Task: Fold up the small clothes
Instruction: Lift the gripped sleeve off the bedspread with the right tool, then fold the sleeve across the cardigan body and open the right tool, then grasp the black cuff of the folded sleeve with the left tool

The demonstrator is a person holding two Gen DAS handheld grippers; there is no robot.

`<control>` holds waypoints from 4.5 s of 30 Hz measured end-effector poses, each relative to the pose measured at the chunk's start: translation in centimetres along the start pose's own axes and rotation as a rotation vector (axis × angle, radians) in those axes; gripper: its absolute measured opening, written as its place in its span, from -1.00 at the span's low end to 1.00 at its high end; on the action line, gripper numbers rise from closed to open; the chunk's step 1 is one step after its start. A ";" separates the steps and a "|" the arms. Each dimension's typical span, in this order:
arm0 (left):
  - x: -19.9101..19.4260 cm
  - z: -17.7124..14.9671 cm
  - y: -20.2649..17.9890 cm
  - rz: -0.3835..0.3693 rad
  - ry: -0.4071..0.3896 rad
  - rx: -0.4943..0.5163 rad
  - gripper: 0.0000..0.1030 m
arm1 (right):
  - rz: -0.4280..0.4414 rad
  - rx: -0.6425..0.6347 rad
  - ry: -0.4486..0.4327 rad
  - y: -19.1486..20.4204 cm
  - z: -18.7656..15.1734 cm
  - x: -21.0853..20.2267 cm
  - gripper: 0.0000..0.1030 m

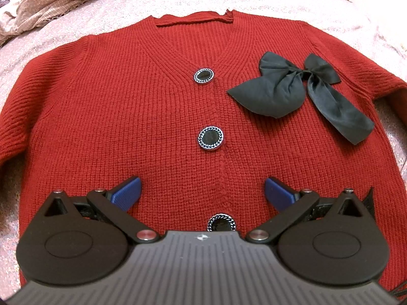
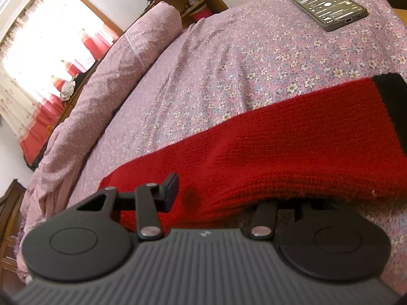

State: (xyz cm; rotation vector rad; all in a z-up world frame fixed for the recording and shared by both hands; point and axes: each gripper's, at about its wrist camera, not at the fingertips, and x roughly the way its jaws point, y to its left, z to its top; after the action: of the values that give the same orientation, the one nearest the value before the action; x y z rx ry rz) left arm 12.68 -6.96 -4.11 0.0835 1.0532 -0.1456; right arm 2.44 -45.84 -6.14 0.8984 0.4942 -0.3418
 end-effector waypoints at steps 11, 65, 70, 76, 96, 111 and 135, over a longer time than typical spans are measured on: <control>-0.1 0.0 0.0 -0.002 -0.003 -0.008 1.00 | -0.006 -0.023 -0.005 0.7 0.8 -0.7 -0.66; -1.4 -1.2 0.8 -0.068 -0.066 0.028 1.00 | 0.447 -0.791 0.596 25.3 -13.3 6.6 0.07; -2.5 -1.1 1.3 -0.062 -0.080 0.022 1.00 | 0.490 -0.736 0.587 23.8 -10.8 3.0 0.09; -5.2 -0.8 1.7 -0.022 -0.154 0.044 1.00 | 0.494 -0.706 0.514 20.7 -7.5 -1.3 0.11; -4.7 2.4 -8.4 0.041 -0.316 0.414 1.00 | 0.194 -0.612 0.399 10.8 -7.5 -2.0 0.15; -2.5 4.2 -8.5 -0.028 -0.372 0.357 -0.43 | 0.209 -0.580 0.419 9.9 -8.3 -1.2 0.15; -4.8 2.2 6.0 0.204 -0.321 -0.135 0.53 | 0.185 -0.619 0.411 10.3 -8.8 -0.8 0.15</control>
State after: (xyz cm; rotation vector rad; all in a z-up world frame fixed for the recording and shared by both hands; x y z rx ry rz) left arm 13.22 -0.92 1.13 0.0434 0.7266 0.0954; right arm 4.40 -32.64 -3.54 0.3979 0.8312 0.1726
